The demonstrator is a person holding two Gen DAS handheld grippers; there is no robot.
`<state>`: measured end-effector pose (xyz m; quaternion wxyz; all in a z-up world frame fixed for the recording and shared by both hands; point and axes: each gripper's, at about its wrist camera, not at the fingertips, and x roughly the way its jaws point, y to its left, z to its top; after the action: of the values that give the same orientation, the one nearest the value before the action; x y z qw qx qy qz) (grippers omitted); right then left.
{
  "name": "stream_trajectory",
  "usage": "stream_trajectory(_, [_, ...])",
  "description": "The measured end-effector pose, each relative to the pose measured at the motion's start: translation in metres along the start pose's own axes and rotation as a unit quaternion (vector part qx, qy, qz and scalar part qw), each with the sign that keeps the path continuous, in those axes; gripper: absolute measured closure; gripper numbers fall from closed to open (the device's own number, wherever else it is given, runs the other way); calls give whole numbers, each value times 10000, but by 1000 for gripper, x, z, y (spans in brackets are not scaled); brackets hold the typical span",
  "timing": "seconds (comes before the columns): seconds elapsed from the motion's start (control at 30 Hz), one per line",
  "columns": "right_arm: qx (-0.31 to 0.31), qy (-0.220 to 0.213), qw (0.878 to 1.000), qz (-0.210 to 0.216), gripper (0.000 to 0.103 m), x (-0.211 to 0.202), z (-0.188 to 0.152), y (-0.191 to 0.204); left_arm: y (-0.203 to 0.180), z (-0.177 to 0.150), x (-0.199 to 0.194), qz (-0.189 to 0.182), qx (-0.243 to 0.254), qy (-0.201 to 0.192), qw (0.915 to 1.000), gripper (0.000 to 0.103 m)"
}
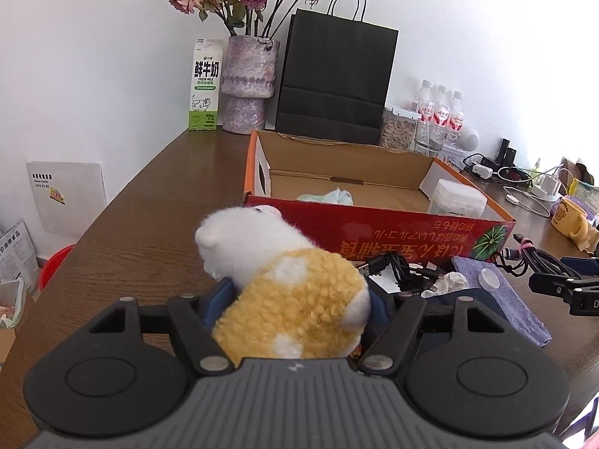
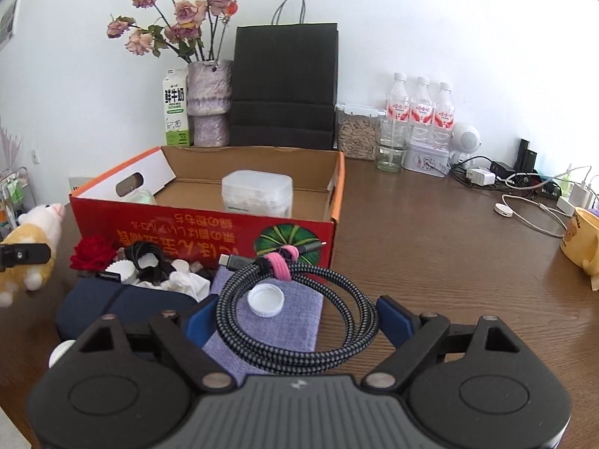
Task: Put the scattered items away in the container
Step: 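Grasp the plush sheep with the left gripper while the right grasps the braided cable, then lower the sheep and cable into the box and open both grippers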
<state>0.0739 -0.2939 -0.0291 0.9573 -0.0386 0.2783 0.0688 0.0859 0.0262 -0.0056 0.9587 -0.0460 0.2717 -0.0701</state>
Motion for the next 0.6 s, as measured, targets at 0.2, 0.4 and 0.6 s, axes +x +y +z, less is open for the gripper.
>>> stream_trajectory(0.2, [-143, -267, 9995, 70, 15, -9, 12, 14, 1, 9, -14, 25, 13, -250, 9997, 32])
stream_trajectory(0.4, [-288, -689, 9972, 82, 15, -12, 43, 20, -5, 40, -24, -8, 111, -657, 9978, 31])
stream_trajectory(0.6, [-441, -1167, 9920, 174, 15, 2, 100, 26, -23, 90, -15, -208, 246, -1007, 9944, 31])
